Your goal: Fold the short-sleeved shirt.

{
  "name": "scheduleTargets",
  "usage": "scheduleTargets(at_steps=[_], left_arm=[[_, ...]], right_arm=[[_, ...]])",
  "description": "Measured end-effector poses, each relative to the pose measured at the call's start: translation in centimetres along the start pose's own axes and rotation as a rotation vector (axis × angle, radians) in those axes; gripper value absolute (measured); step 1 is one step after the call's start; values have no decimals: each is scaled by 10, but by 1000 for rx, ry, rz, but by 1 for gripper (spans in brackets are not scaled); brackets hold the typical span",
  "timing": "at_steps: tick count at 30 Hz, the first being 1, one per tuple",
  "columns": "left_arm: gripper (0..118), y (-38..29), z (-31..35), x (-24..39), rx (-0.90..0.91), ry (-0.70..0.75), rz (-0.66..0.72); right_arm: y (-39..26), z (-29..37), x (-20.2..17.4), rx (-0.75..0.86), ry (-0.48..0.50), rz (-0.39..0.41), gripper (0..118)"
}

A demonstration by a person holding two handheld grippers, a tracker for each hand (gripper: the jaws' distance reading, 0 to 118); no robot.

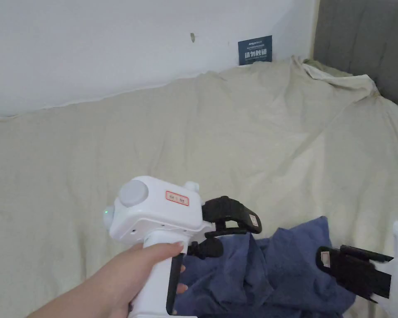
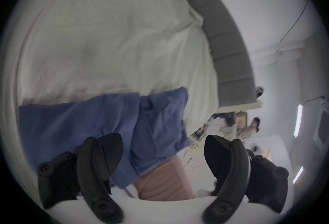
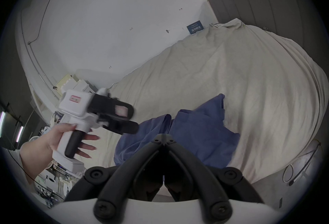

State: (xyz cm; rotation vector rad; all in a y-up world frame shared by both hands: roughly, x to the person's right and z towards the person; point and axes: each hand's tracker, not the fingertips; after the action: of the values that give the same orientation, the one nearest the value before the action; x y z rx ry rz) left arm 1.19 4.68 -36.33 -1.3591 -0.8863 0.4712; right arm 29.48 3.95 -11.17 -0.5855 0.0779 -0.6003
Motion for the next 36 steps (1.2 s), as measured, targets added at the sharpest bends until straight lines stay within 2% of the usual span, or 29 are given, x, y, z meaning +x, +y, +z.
scheduleTargets(at_steps=[3, 5, 8, 9, 10, 11, 12, 15, 21, 26, 30, 31, 33, 36], left_arm=[[99, 0, 47, -13, 48, 45, 30], [99, -2, 71, -23, 83, 183, 19], [94, -8, 76, -34, 27, 427, -98], [81, -9, 72, -38, 18, 484, -116], [61, -11, 65, -43, 9, 487, -109], [30, -14, 54, -45, -4, 502, -104], [0, -17, 40, -45, -31, 449, -81], [0, -19, 3, -47, -111, 408, -75], [0, -22, -67, -14, -183, 441, -197], [0, -33, -87, 21, -187, 510, -344], [0, -37, -97, 30, -215, 489, -353], [0, -39, -95, 32, -215, 466, -352], [0, -39, -90, 33, -211, 303, -328], [0, -34, -73, 24, -211, 18, -180]], right_arm=[[2, 1, 0, 12, 18, -12, 0], [3, 0, -2, 15, 29, -10, 0], [3, -3, -3, 18, 47, -3, 0], [3, -4, -4, 18, 52, -2, 0], [2, -5, -4, 17, 56, -1, 0], [1, -6, -5, 14, 58, -2, 0], [0, -7, -5, 11, 61, -4, 0], [-3, -7, -7, 1, 63, -9, 0], [-8, -7, -5, -20, 48, -7, 0], [-10, -9, -4, -30, 39, -4, 0], [-9, -11, -3, -30, 43, -12, 0], [-9, -10, -4, -24, 43, -11, 0], [-6, -7, -5, -10, 46, -9, 0], [-1, -2, -6, 2, 45, -6, 0]])
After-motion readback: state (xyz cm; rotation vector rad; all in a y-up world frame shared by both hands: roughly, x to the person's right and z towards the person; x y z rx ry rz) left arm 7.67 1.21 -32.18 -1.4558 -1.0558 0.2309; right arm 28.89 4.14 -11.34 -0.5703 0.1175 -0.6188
